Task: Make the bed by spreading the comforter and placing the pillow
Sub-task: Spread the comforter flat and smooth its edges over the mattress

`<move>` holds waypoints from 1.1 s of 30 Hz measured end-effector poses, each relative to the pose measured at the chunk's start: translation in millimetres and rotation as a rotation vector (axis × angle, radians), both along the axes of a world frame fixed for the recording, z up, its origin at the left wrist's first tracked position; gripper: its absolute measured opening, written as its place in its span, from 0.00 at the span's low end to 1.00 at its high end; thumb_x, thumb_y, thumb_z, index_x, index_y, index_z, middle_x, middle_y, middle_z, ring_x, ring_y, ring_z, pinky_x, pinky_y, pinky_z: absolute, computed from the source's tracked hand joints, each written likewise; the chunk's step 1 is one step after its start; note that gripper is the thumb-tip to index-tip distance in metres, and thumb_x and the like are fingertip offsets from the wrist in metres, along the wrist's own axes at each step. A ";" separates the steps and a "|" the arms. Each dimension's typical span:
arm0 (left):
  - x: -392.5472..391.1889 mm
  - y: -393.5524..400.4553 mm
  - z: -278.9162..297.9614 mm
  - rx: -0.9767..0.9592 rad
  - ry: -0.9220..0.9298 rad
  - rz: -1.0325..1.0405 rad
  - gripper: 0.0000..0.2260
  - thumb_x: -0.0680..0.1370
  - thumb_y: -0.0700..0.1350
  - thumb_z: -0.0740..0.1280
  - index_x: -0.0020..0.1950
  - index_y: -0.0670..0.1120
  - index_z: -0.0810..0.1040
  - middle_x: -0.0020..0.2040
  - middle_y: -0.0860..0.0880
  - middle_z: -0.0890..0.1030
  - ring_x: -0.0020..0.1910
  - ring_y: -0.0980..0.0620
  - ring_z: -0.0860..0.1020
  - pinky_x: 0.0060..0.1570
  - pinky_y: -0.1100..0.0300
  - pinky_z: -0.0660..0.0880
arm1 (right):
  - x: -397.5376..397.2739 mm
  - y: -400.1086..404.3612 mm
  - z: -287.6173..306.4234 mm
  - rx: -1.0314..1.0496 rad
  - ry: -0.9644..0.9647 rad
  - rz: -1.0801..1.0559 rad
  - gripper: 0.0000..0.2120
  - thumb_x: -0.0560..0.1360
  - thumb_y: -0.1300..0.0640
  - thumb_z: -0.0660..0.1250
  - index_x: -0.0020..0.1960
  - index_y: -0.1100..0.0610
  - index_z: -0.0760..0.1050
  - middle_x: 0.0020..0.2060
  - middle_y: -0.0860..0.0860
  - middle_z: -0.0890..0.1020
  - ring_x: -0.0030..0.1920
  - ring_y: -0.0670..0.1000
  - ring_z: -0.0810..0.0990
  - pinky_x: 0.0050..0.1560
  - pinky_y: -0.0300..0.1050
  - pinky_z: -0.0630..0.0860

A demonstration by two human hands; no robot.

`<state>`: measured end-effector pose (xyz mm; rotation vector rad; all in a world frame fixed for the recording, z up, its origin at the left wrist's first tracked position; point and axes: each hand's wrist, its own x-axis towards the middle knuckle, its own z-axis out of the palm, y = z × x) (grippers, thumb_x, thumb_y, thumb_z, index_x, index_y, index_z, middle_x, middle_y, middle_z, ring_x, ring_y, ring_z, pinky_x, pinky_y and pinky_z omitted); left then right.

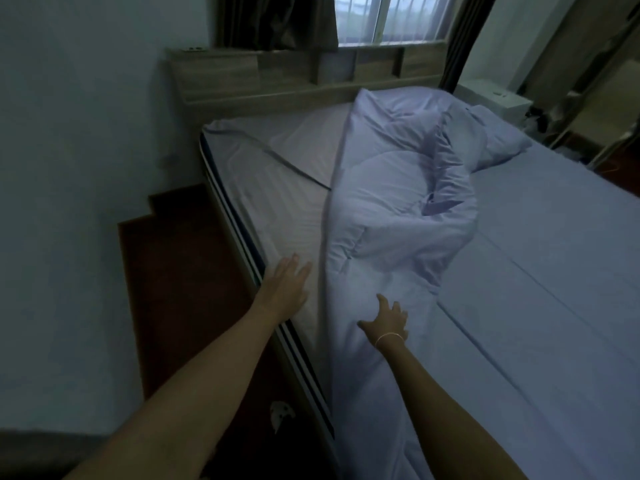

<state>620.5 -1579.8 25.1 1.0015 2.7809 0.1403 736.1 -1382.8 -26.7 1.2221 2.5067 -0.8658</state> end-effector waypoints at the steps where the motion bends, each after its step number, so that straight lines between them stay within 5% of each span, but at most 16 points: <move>1: -16.9 7.2 2.3 -0.011 -0.006 -0.017 0.28 0.80 0.53 0.57 0.77 0.51 0.50 0.78 0.44 0.49 0.76 0.43 0.53 0.74 0.42 0.50 | -19.0 7.1 0.4 -0.019 -0.001 -0.013 0.39 0.71 0.46 0.70 0.75 0.43 0.52 0.77 0.55 0.50 0.76 0.61 0.46 0.71 0.64 0.56; 12: -161.7 43.7 -6.4 0.090 -0.054 -0.098 0.27 0.80 0.53 0.57 0.77 0.48 0.54 0.78 0.43 0.54 0.69 0.42 0.68 0.67 0.50 0.67 | -155.2 80.5 18.1 0.049 0.060 -0.127 0.39 0.70 0.43 0.71 0.74 0.43 0.53 0.77 0.57 0.47 0.76 0.62 0.46 0.69 0.65 0.59; 16: -213.0 42.8 -26.2 0.074 -0.101 -0.106 0.27 0.80 0.54 0.57 0.77 0.48 0.55 0.77 0.43 0.54 0.68 0.42 0.69 0.65 0.48 0.69 | -187.6 126.0 19.8 0.167 0.045 -0.176 0.39 0.72 0.44 0.68 0.75 0.39 0.49 0.75 0.58 0.36 0.75 0.65 0.46 0.70 0.60 0.60; 21: -290.7 56.9 -47.0 0.052 -0.121 -0.187 0.26 0.80 0.54 0.57 0.76 0.49 0.56 0.78 0.44 0.55 0.68 0.42 0.69 0.63 0.50 0.69 | -228.6 172.5 -12.8 0.170 -0.113 -0.253 0.32 0.74 0.43 0.65 0.71 0.31 0.52 0.74 0.50 0.30 0.75 0.62 0.37 0.66 0.72 0.55; 23: -323.9 62.1 -53.4 0.040 -0.143 -0.211 0.26 0.80 0.55 0.56 0.76 0.51 0.56 0.78 0.45 0.53 0.69 0.43 0.68 0.64 0.50 0.69 | -238.2 185.7 -46.1 0.130 -0.189 -0.401 0.23 0.71 0.38 0.64 0.64 0.33 0.62 0.76 0.49 0.35 0.76 0.59 0.37 0.67 0.72 0.52; 24: -338.7 63.8 -56.3 0.034 -0.156 -0.223 0.26 0.80 0.55 0.57 0.76 0.51 0.56 0.78 0.46 0.53 0.69 0.44 0.67 0.64 0.50 0.69 | -241.9 187.2 -60.5 0.144 -0.212 -0.468 0.27 0.69 0.37 0.62 0.67 0.40 0.65 0.77 0.50 0.41 0.76 0.59 0.41 0.68 0.70 0.53; 28: -404.0 67.9 -66.2 0.014 -0.138 -0.327 0.25 0.80 0.54 0.58 0.76 0.50 0.58 0.78 0.46 0.54 0.68 0.43 0.69 0.63 0.51 0.70 | -275.5 146.5 -64.1 -0.033 -0.098 -0.405 0.14 0.77 0.52 0.59 0.58 0.58 0.74 0.63 0.61 0.75 0.64 0.64 0.72 0.63 0.53 0.69; 33: -483.8 94.1 -81.2 -0.044 -0.163 -0.444 0.25 0.79 0.53 0.60 0.74 0.47 0.62 0.76 0.42 0.59 0.70 0.39 0.65 0.66 0.46 0.68 | -313.6 50.9 -50.7 -0.074 0.066 -0.523 0.16 0.80 0.54 0.54 0.54 0.66 0.73 0.57 0.62 0.79 0.58 0.64 0.76 0.56 0.49 0.69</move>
